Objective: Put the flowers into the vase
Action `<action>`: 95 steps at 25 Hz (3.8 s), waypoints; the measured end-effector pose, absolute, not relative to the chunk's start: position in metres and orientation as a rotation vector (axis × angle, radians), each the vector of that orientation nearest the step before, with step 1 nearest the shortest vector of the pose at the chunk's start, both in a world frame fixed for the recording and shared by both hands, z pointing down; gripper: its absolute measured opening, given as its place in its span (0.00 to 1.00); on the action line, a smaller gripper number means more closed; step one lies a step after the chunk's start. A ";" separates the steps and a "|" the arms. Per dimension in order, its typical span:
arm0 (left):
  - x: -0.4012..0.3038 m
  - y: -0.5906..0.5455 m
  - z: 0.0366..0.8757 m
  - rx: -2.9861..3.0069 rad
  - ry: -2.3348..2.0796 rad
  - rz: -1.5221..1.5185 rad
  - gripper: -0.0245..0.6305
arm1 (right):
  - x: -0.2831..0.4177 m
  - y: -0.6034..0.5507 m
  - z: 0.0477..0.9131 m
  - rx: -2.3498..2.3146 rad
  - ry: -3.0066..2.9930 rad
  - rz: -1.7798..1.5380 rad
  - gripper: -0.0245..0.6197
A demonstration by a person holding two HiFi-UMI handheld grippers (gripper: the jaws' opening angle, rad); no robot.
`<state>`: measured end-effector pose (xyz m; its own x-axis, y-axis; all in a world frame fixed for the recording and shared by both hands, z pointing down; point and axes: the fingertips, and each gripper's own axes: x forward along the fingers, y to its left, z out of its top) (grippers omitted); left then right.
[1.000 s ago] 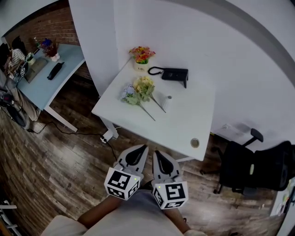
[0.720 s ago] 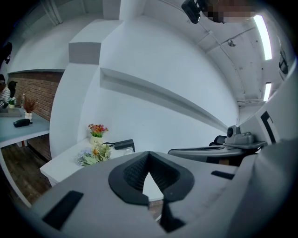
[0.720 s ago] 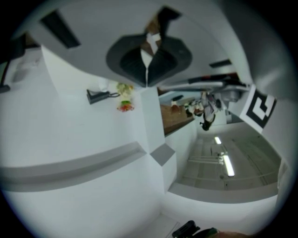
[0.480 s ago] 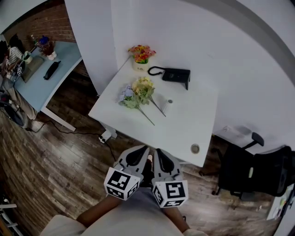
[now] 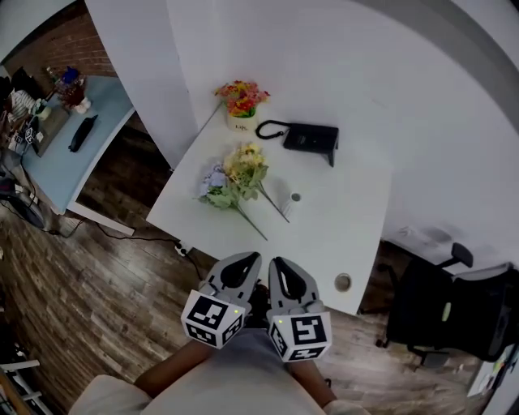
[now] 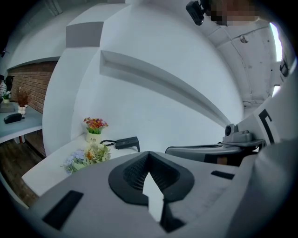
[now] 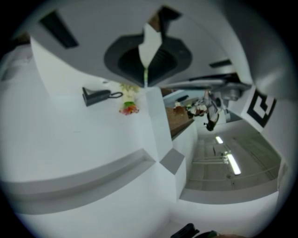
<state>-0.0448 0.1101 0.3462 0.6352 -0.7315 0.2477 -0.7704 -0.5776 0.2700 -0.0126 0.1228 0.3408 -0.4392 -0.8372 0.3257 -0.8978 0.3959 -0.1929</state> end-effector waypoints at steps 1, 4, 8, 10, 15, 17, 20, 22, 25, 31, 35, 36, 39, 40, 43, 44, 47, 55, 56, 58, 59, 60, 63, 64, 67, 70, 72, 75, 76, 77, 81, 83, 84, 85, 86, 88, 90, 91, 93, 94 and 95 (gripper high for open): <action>-0.042 0.102 0.347 2.505 -1.199 0.158 0.07 | -0.011 0.115 0.341 1.547 -2.478 0.514 0.08; -0.036 0.079 0.346 2.506 -1.211 0.168 0.07 | -0.012 0.095 0.338 1.508 -2.509 0.509 0.08; -0.027 0.056 0.340 2.512 -1.244 0.177 0.07 | -0.005 0.069 0.332 1.480 -2.558 0.491 0.08; -0.027 0.048 0.338 2.509 -1.274 0.192 0.07 | 0.003 0.058 0.331 1.483 -2.573 0.488 0.08; -0.028 0.042 0.339 2.501 -1.319 0.244 0.07 | 0.012 0.046 0.335 1.480 -2.596 0.527 0.08; -0.026 0.041 0.341 2.502 -1.315 0.261 0.07 | 0.009 0.047 0.339 1.464 -2.601 0.544 0.08; -0.023 0.038 0.342 2.509 -1.302 0.273 0.07 | 0.006 0.047 0.342 1.441 -2.602 0.546 0.08; -0.017 0.036 0.341 2.525 -1.286 0.280 0.07 | 0.008 0.044 0.341 1.441 -2.600 0.538 0.08; -0.012 0.031 0.342 2.542 -1.255 0.264 0.07 | 0.011 0.035 0.343 1.443 -2.589 0.516 0.08; -0.020 0.014 0.351 2.492 -1.272 0.219 0.07 | 0.005 0.021 0.349 1.379 -2.559 0.475 0.08; -0.025 0.005 0.359 2.455 -1.267 0.206 0.07 | -0.006 0.012 0.360 1.325 -2.517 0.472 0.08; -0.027 0.003 0.362 2.441 -1.271 0.203 0.07 | -0.010 0.010 0.363 1.315 -2.507 0.470 0.08; -0.037 -0.004 0.371 2.397 -1.294 0.201 0.07 | -0.017 0.002 0.372 1.297 -2.477 0.468 0.08; -0.040 -0.006 0.374 2.382 -1.303 0.202 0.07 | -0.018 -0.001 0.377 1.291 -2.463 0.472 0.08; -0.050 -0.012 0.382 2.341 -1.331 0.203 0.07 | -0.020 -0.012 0.394 1.273 -2.419 0.482 0.09; -0.054 -0.014 0.384 2.328 -1.338 0.203 0.07 | -0.022 -0.016 0.400 1.266 -2.406 0.486 0.10; -0.060 -0.018 0.389 2.303 -1.345 0.206 0.07 | -0.026 -0.029 0.416 1.254 -2.368 0.498 0.14; -0.066 -0.036 0.400 2.272 -1.331 0.223 0.07 | -0.037 -0.053 0.455 1.210 -2.274 0.520 0.17; -0.068 -0.038 0.402 2.263 -1.334 0.223 0.07 | -0.039 -0.055 0.459 1.195 -2.265 0.518 0.17; -0.073 -0.043 0.405 2.244 -1.338 0.220 0.07 | -0.041 -0.058 0.463 1.166 -2.245 0.499 0.19; -0.074 -0.045 0.406 2.236 -1.338 0.216 0.07 | -0.041 -0.060 0.463 1.154 -2.234 0.483 0.19; -0.076 -0.048 0.407 2.230 -1.338 0.213 0.07 | -0.041 -0.063 0.464 1.142 -2.221 0.466 0.19; -0.079 -0.055 0.412 2.216 -1.334 0.207 0.07 | -0.041 -0.070 0.467 1.107 -2.185 0.431 0.20; -0.080 -0.058 0.415 2.210 -1.332 0.206 0.07 | -0.041 -0.072 0.469 1.095 -2.178 0.429 0.20; -0.080 -0.064 0.424 2.192 -1.324 0.204 0.07 | -0.044 -0.078 0.476 1.065 -2.162 0.443 0.21; -0.083 -0.069 0.430 2.170 -1.324 0.202 0.07 | -0.053 -0.083 0.485 1.037 -2.156 0.463 0.22; -0.086 -0.072 0.433 2.156 -1.328 0.202 0.07 | -0.059 -0.086 0.492 1.026 -2.153 0.489 0.23; -0.091 -0.074 0.438 2.141 -1.330 0.208 0.07 | -0.064 -0.092 0.504 1.039 -2.126 0.530 0.25; -0.093 -0.075 0.439 2.134 -1.331 0.210 0.07 | -0.065 -0.093 0.509 1.045 -2.117 0.544 0.25; -0.095 -0.075 0.441 2.127 -1.332 0.211 0.07 | -0.067 -0.094 0.513 1.048 -2.109 0.558 0.25; -0.101 -0.079 0.447 2.104 -1.331 0.213 0.07 | -0.067 -0.095 0.527 1.042 -2.072 0.580 0.26; -0.102 -0.081 0.450 2.095 -1.326 0.216 0.07 | -0.065 -0.095 0.533 1.049 -2.054 0.595 0.26; -0.102 -0.081 0.451 2.092 -1.323 0.218 0.07 | -0.063 -0.095 0.535 1.056 -2.043 0.602 0.26; -0.102 -0.082 0.452 2.090 -1.319 0.220 0.07 | -0.061 -0.095 0.538 1.063 -2.032 0.610 0.25; -0.102 -0.082 0.453 2.088 -1.315 0.221 0.07 | -0.059 -0.095 0.540 1.071 -2.023 0.617 0.26; -0.102 -0.082 0.455 2.087 -1.308 0.224 0.07 | -0.058 -0.097 0.544 1.081 -2.010 0.626 0.25; -0.101 -0.083 0.457 2.085 -1.303 0.227 0.07 | -0.057 -0.098 0.549 1.087 -1.989 0.628 0.25; -0.100 -0.084 0.458 2.082 -1.302 0.229 0.07 | -0.056 -0.098 0.552 1.090 -1.976 0.633 0.26; -0.101 -0.085 0.460 2.075 -1.303 0.233 0.07 | -0.056 -0.099 0.558 1.099 -1.958 0.645 0.26; -0.103 -0.085 0.461 2.071 -1.305 0.235 0.07 | -0.056 -0.100 0.559 1.102 -1.953 0.644 0.25; -0.105 -0.086 0.461 2.068 -1.308 0.237 0.07 | -0.057 -0.101 0.561 1.103 -1.948 0.644 0.25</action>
<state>-0.1047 -0.0856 0.4612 0.4808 -0.7336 0.4803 -0.8556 -0.2727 0.4401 -0.0574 -0.1005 0.5608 -0.3096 -0.4679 0.8278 -0.8691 0.4924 -0.0467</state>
